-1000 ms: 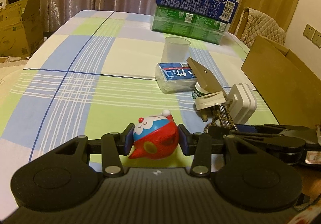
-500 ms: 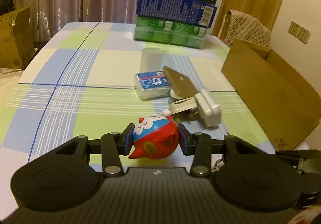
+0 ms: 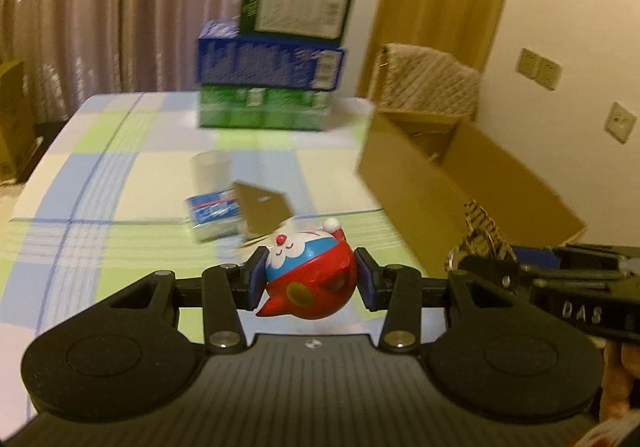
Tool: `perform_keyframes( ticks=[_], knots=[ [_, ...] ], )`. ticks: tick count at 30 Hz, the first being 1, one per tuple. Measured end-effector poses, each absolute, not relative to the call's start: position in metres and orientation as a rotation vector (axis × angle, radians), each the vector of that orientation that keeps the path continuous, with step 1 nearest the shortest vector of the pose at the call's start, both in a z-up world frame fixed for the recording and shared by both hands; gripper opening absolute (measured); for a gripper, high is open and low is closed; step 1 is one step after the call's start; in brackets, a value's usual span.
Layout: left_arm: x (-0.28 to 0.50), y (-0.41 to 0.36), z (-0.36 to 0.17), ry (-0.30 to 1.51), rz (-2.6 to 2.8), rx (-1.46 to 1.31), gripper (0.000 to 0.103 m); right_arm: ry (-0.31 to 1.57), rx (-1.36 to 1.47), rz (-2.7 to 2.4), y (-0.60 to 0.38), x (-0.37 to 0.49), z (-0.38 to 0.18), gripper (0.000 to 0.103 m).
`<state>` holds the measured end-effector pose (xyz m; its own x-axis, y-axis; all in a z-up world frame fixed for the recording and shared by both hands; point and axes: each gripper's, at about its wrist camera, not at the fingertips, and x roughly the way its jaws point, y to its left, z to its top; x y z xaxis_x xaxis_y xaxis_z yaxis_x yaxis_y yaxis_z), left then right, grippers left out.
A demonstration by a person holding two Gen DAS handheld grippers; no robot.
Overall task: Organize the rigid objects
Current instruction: 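Carry the Doraemon figure and braided cord in both grippers over the cardboard box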
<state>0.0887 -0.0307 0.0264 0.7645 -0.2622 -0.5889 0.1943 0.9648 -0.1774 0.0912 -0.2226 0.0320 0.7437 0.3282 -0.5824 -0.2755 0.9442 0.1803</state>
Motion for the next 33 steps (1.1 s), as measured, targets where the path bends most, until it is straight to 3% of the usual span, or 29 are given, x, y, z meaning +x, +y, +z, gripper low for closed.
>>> perform_keyframes(
  ticks=[13,33],
  knots=[
    [0.095,-0.133,0.071,0.619,-0.414,-0.059,0.04,0.608,0.101,0.186,-0.319,0.085,0.071,0.036],
    [0.119,-0.208,0.068,0.654,-0.52,-0.021,0.04,0.635,0.118,0.132,-0.395,0.105,0.065,0.037]
  ],
)
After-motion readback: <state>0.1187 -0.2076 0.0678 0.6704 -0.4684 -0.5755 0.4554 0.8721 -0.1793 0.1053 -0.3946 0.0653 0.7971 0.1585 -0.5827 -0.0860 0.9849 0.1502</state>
